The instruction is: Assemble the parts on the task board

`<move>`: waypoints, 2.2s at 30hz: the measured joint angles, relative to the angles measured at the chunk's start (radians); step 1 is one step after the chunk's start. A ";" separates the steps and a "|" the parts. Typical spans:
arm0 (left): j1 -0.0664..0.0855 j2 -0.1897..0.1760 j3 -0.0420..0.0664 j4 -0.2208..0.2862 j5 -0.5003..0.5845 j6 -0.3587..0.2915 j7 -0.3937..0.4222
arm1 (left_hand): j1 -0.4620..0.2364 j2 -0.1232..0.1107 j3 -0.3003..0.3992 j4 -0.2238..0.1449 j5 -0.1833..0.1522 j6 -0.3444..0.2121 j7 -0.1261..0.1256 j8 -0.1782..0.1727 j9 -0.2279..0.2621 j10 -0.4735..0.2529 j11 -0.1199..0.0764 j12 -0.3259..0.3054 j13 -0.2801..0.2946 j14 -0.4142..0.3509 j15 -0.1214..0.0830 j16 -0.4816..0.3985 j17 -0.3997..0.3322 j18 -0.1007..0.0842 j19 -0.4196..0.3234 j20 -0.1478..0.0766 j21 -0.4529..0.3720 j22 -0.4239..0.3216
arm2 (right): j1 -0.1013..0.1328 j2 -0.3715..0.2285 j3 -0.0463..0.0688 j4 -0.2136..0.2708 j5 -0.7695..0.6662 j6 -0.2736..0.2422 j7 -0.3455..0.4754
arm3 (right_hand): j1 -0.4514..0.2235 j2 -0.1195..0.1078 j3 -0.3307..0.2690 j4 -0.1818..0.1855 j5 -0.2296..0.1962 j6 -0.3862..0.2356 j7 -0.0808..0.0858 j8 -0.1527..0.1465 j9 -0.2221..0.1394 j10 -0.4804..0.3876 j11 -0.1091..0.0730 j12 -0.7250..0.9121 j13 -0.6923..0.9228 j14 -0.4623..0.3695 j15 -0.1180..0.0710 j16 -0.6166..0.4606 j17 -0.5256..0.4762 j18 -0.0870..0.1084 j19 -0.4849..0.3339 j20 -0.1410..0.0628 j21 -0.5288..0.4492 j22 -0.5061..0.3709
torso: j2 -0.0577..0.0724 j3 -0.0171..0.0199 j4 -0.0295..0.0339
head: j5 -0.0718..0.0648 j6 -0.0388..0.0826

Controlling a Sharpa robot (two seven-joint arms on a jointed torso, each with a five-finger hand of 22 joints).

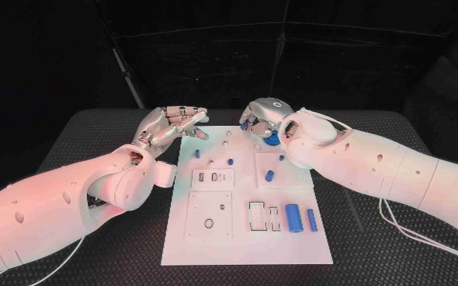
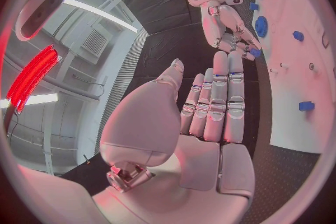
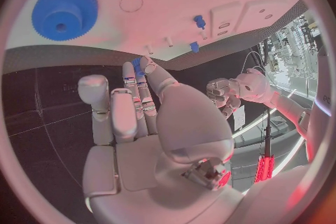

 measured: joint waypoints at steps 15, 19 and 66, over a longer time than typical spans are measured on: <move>0.001 -0.006 0.001 0.014 0.000 0.001 -0.002 | 0.000 0.000 0.000 0.000 0.000 0.000 0.000 -0.004 0.000 0.000 0.000 0.000 0.000 0.000 0.000 0.000 0.000 0.000 0.000 0.000 0.000 0.000 | 0.011 0.102 -0.001 -0.097 0.014 0.001 0.023 | -0.016 -0.016 0.021 0.006 -0.002 0.000 0.000 -0.006 0.000 0.000 0.000 -0.004 0.000 0.000 0.000 0.000 0.001 0.000 -0.004 0.004 0.000 0.001 | 0.011 -0.0052 0.0076 | -0.003 0.002; 0.001 -0.007 0.001 0.014 0.000 0.001 -0.003 | 0.000 0.000 0.000 0.000 0.000 0.000 0.000 -0.004 0.000 0.000 0.000 0.000 0.000 0.000 0.000 0.000 0.000 0.000 0.000 0.000 0.000 0.000 | 0.012 0.111 -0.001 -0.107 0.016 0.021 0.030 | -0.016 -0.016 0.023 0.008 -0.002 0.000 0.000 -0.006 0.000 0.000 0.000 -0.004 0.000 0.000 0.000 0.000 0.001 0.000 -0.004 0.004 0.000 0.001 | 0.012 -0.0054 0.0076 | -0.003 -0.001; 0.005 -0.010 0.004 0.014 0.000 0.010 -0.020 | 0.000 0.008 -0.003 -0.003 0.000 0.000 0.000 -0.008 -0.002 0.000 0.000 -0.011 -0.001 -0.007 0.000 0.000 0.007 0.000 0.004 0.004 0.005 0.004 | 0.013 0.149 -0.001 -0.150 0.002 0.097 0.019 | -0.062 -0.109 0.100 0.041 -0.019 -0.140 0.018 -0.007 -0.004 -0.171 0.035 -0.007 -0.010 0.002 0.020 0.004 -0.025 0.000 -0.042 0.028 -0.012 -0.040 | 0.017 -0.0033 0.0086 | 0.004 -0.020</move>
